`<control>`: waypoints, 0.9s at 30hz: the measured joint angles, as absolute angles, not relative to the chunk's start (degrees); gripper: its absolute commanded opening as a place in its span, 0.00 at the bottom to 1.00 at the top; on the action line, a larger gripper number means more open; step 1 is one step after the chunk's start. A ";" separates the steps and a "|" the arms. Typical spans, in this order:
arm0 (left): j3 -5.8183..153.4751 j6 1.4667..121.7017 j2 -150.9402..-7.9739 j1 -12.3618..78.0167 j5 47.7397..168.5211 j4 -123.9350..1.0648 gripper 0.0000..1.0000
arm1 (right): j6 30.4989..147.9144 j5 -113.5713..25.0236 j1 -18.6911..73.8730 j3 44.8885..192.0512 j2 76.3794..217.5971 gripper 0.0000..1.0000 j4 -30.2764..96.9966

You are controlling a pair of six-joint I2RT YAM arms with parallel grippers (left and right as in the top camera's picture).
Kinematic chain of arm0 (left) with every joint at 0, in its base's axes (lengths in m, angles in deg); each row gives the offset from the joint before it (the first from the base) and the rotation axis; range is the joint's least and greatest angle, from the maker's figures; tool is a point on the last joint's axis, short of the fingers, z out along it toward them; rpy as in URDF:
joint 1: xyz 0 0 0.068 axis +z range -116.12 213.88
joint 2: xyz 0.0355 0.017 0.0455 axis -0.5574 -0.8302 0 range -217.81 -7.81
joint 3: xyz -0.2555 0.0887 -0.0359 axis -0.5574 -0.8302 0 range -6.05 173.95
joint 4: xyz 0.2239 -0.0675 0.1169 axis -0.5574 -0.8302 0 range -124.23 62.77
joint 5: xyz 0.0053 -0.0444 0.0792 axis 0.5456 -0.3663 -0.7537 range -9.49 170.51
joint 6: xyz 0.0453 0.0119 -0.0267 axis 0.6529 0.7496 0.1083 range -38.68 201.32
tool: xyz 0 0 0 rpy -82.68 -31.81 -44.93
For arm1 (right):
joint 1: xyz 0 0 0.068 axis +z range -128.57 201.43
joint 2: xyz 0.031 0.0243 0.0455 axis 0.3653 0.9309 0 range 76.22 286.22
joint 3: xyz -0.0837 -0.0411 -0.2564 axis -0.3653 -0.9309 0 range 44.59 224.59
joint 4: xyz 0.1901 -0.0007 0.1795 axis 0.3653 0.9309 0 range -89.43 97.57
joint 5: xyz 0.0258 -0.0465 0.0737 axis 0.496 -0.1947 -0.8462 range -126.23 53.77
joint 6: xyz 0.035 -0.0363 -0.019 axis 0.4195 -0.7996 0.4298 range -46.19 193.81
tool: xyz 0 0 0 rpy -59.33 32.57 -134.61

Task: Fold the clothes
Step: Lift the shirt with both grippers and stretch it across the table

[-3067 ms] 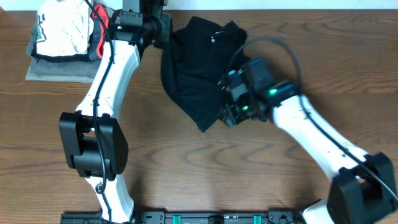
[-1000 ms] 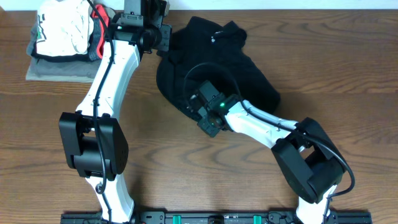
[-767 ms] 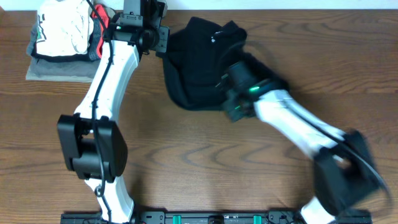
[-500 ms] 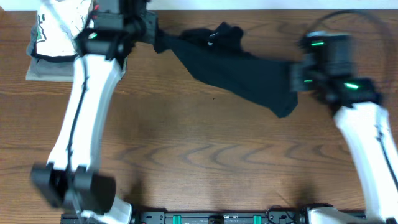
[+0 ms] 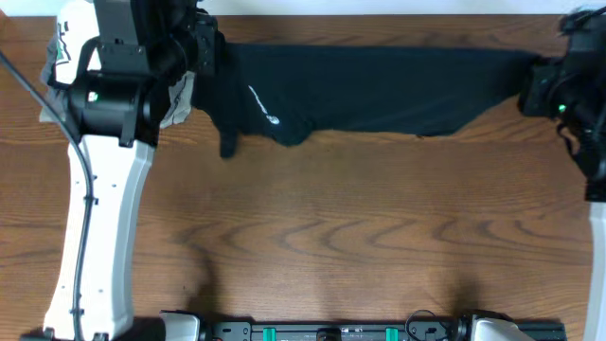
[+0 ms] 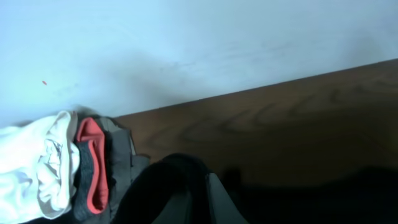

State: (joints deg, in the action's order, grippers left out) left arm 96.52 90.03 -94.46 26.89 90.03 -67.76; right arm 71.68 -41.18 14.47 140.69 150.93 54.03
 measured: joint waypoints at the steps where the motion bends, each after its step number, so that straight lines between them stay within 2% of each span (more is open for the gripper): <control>1: 96.52 90.36 -93.67 26.61 90.05 -67.89 0.06 | 71.59 -41.14 14.27 141.98 150.93 0.01 54.64; 10: 96.52 91.93 -83.88 25.49 90.34 -67.83 0.06 | 70.37 -40.74 13.99 146.06 150.47 0.01 59.03; 17: 96.52 92.81 -87.23 25.52 90.40 -66.56 0.06 | 69.34 -40.77 13.99 146.09 152.38 0.01 55.16; 23: 96.52 93.81 -98.16 25.63 90.40 -54.26 0.06 | 68.95 -40.81 13.99 146.17 160.33 0.01 44.78; 27: 96.43 93.59 -106.20 25.98 90.38 -40.46 0.06 | 68.73 -41.07 14.01 146.11 168.16 0.01 30.51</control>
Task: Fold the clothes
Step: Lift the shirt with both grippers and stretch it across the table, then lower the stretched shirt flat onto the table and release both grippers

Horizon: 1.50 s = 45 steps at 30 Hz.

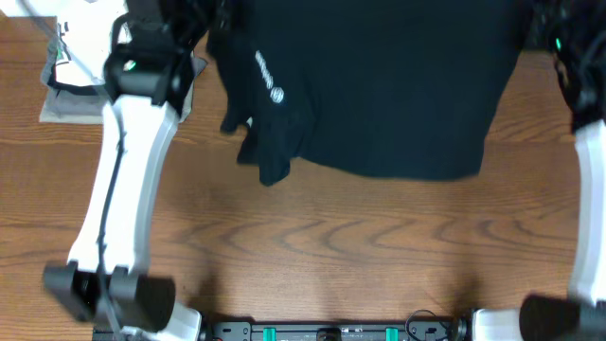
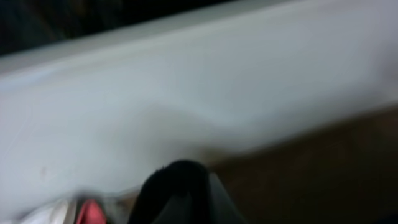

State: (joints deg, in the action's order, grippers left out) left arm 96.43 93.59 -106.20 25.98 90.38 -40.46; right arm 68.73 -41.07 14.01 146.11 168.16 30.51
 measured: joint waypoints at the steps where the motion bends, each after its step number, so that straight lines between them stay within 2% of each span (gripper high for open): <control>1: 96.38 93.51 -108.04 26.11 90.30 -36.51 0.06 | 68.75 -41.20 14.01 146.11 169.69 0.01 26.90; 3: 96.28 93.31 -111.16 26.33 89.84 -28.40 0.06 | 68.84 -41.53 14.01 146.06 173.07 0.01 18.95; 8: 95.88 93.18 -113.46 26.43 89.01 -14.32 0.06 | 70.69 -42.03 14.01 146.17 174.84 0.02 8.08; 11: 97.98 93.16 -113.13 26.43 88.87 -13.08 0.06 | 71.28 -41.99 14.01 147.92 174.74 0.01 7.19; 16: 102.79 93.13 -112.73 26.50 89.38 -17.89 0.06 | 71.55 -41.99 13.59 149.47 174.67 0.01 7.97; 21: 103.66 93.11 -111.93 26.48 90.25 -29.99 0.06 | 71.72 -42.47 11.95 149.65 174.69 0.01 16.19; 31: 103.60 93.16 -111.93 26.48 91.04 -64.46 0.06 | 71.50 -46.03 9.92 149.78 178.17 0.01 40.93; 45: 103.60 93.11 -111.93 27.13 90.97 -95.50 0.06 | 70.56 -47.87 9.07 149.78 178.39 0.01 72.93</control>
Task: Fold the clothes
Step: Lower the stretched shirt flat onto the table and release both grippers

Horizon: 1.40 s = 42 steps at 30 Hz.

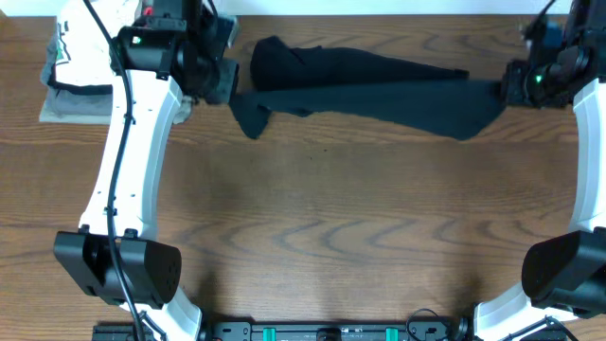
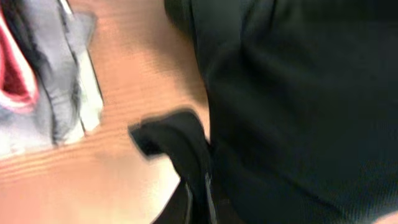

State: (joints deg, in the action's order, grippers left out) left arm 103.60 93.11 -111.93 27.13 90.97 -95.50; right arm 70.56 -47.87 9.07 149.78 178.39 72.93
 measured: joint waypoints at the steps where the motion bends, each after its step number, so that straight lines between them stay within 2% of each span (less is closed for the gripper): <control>1: 103.60 93.13 -111.93 27.13 91.13 -97.60 0.06 | 70.43 -48.02 8.89 149.78 178.39 0.01 74.86; 11: 103.60 93.13 -111.93 27.46 92.17 -111.28 0.06 | 70.23 -49.46 8.08 149.78 178.39 0.01 87.10; 19: 101.63 91.32 -111.93 27.46 92.57 -115.83 0.06 | 69.84 -49.31 8.04 149.76 178.39 0.01 90.64; 22: 99.47 90.88 -111.93 27.46 93.68 -116.81 0.17 | 69.58 -48.98 8.04 149.50 178.39 0.01 90.70; 23: 98.40 90.45 -111.93 27.46 94.05 -117.29 0.27 | 69.51 -48.68 8.04 149.28 178.39 0.01 90.66; 24: 97.67 90.64 -111.93 27.46 94.34 -117.84 0.33 | 69.38 -48.37 8.04 149.06 178.39 0.01 90.51; 28: 94.37 90.23 -111.93 27.81 94.73 -119.39 0.38 | 68.92 -46.97 7.82 148.47 178.39 0.02 90.20; 35: 90.85 90.18 -111.93 27.99 97.33 -119.04 0.40 | 68.51 -46.03 7.82 147.88 178.39 0.09 90.02; 42: 90.83 90.16 -111.93 27.22 98.47 -116.09 0.45 | 68.25 -45.64 7.82 144.03 178.39 0.34 89.70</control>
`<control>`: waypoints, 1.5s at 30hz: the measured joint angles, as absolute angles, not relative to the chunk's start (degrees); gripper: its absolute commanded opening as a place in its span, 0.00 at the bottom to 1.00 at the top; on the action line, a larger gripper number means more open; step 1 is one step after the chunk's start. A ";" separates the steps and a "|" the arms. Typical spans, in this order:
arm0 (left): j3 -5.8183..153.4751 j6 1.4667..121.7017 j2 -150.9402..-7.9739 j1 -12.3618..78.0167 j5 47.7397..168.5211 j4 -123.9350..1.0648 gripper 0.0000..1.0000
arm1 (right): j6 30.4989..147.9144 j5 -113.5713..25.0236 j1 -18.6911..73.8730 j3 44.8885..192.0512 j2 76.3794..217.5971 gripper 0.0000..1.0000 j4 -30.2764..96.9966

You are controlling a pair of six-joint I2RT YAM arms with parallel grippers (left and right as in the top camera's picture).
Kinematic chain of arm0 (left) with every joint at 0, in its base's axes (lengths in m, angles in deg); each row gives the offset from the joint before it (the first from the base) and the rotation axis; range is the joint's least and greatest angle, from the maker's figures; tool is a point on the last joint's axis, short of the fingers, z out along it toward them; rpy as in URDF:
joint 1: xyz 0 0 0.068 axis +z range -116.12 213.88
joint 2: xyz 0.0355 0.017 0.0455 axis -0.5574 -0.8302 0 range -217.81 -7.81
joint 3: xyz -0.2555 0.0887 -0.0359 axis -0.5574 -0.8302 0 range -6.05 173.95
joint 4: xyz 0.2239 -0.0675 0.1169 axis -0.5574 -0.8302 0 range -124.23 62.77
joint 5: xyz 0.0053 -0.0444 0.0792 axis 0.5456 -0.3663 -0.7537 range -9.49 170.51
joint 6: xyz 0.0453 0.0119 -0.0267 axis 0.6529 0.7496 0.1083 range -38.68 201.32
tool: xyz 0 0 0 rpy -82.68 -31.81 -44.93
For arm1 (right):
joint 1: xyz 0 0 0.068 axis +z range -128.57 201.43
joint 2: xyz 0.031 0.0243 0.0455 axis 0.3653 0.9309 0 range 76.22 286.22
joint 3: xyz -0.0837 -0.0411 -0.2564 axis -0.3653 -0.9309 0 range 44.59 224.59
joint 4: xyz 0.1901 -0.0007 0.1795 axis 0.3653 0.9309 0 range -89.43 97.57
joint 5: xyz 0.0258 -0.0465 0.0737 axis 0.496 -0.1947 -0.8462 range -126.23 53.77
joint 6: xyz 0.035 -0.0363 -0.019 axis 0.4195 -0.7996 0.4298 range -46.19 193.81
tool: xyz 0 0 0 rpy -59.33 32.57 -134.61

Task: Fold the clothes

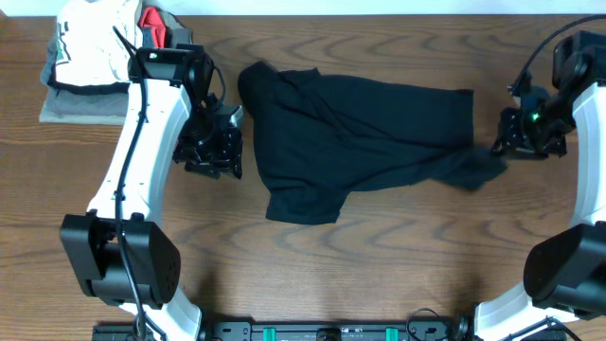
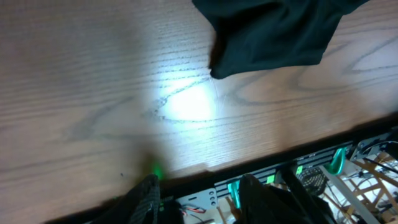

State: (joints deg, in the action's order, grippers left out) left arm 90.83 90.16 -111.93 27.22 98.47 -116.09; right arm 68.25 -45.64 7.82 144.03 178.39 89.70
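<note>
A black shirt [image 1: 355, 142] lies spread and wrinkled on the middle of the wooden table [image 1: 331, 275], its lower left flap nearest the front. My left gripper [image 1: 213, 156] sits just off the shirt's left edge. In the left wrist view that left gripper [image 2: 202, 199] is open and empty, with a corner of the shirt [image 2: 273, 37] ahead of it. My right gripper [image 1: 509, 144] stands at the shirt's bunched right sleeve [image 1: 478, 170] and touches the cloth. Whether it grips the cloth does not show.
A pile of folded clothes [image 1: 90, 57], white, red and grey, lies at the table's far left corner. The black rail with green parts [image 2: 311, 174] runs along the table's front edge.
The shirt was a narrow bunched strip held between both grippers near the back. Now it lies spread in the middle, and my left gripper has let go and stands open beside it.
The shirt first hung stretched between both grippers along the far edge. Then it was raised high and hung wide. Then it was low again near the back, bunched. Now it rests on the table, let go on the left side.
</note>
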 measured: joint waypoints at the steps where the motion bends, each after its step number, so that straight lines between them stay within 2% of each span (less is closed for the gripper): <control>1: 90.83 90.16 -111.93 26.94 98.56 -115.63 0.45 | 67.94 -45.68 7.82 142.83 178.39 0.34 89.59; 9: 88.80 90.16 -111.93 24.31 98.62 -111.00 0.46 | 69.40 -45.57 7.82 136.36 178.39 0.33 87.66; 12: 87.66 90.16 -111.93 23.79 98.62 -108.48 0.46 | 70.54 -45.53 7.82 134.39 178.39 0.34 83.29; 22: 87.03 90.16 -111.93 23.79 98.62 -97.71 0.46 | 75.11 -44.28 7.87 120.93 178.39 0.44 38.09; 29: 87.03 90.16 -111.93 23.79 98.62 -93.55 0.46 | 75.96 -42.36 8.08 114.22 181.71 0.37 13.77; 37: 87.03 90.16 -111.93 23.79 98.62 -93.34 0.47 | 76.07 -42.03 11.45 114.26 195.30 0.34 4.10; 45: 87.03 90.12 -111.93 23.79 98.67 -93.44 0.47 | 76.11 -40.24 14.62 118.39 199.28 0.29 0.56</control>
